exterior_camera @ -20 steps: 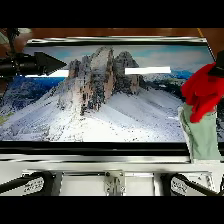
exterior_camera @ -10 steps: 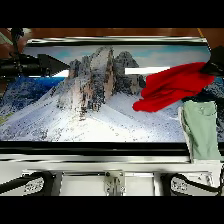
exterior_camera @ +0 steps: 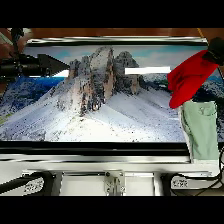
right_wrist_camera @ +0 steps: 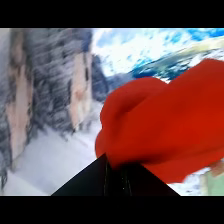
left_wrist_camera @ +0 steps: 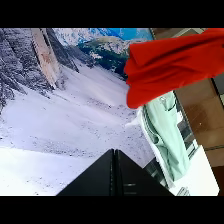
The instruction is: Fold the shirts.
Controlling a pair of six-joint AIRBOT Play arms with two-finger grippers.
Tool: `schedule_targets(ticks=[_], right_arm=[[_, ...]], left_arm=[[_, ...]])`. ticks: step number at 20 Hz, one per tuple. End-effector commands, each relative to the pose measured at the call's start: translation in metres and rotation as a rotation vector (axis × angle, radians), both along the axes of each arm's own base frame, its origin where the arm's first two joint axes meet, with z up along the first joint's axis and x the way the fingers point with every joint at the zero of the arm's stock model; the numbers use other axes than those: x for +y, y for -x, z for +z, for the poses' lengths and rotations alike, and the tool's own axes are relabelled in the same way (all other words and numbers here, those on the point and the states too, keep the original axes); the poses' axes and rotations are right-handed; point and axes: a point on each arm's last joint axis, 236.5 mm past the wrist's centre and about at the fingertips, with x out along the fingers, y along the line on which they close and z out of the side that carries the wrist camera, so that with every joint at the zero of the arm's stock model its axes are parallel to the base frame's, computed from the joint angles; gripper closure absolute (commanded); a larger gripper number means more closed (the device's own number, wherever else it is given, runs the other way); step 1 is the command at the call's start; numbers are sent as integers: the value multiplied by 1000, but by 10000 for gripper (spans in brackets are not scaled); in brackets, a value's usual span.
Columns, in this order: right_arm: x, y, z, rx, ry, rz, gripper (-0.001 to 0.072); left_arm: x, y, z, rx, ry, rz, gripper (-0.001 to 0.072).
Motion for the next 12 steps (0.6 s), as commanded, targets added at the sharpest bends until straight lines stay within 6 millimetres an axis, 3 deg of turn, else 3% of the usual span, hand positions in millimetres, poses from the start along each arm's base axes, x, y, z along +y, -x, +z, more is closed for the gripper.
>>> schedule_targets(ticks=[1,4,10,12], right_arm=[[-48,-4,-16,8,13,-81,652],[-86,32,-35,133,38,-136,652],[-124,132,-67,476,-9,-210,651],[-136,148,-66,505,-4,-291,651]], left_arm=[[0,0,0,-1,0,1,670],[0,0,0,-1,1,1,670],[-4,1,10,-4,46,-6,670],[-5,1,13,-5,60,-8,670]])
